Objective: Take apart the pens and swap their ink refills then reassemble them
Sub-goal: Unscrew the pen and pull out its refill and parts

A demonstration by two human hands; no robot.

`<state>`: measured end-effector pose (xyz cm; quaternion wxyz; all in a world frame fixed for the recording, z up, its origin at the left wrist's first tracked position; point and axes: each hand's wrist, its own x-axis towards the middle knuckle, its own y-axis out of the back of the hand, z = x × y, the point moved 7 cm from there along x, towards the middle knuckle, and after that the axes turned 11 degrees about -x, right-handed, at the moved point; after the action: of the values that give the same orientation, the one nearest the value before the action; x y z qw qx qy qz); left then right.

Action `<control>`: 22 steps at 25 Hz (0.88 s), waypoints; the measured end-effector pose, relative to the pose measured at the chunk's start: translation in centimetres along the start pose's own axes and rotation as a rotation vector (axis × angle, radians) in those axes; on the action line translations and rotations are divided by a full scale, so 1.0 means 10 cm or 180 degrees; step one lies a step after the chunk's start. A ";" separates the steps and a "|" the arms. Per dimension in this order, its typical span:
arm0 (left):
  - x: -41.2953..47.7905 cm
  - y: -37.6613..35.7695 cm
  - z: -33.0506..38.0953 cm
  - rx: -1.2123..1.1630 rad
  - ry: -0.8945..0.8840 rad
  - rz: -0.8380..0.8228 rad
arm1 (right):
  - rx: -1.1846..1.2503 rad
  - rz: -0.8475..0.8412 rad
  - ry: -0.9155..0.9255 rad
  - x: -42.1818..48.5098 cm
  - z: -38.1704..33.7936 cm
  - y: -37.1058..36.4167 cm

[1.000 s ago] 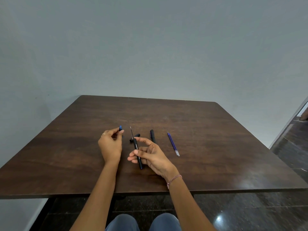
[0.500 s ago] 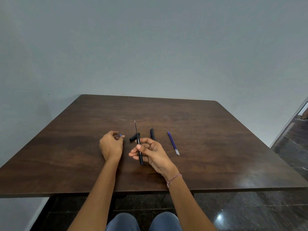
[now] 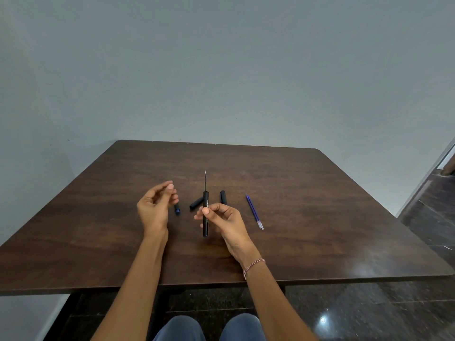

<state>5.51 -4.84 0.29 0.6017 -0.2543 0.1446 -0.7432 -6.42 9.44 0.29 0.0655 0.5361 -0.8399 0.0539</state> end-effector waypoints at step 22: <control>-0.11 -0.31 -0.17 -0.0419 0.0998 -0.0936 | -0.0592 -0.0045 -0.0148 0.05 0.14 -0.05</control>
<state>2.17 -3.22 0.24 0.4391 -0.1927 0.2460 -0.8423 -6.27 8.60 -0.98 0.0958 0.5348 -0.8387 -0.0372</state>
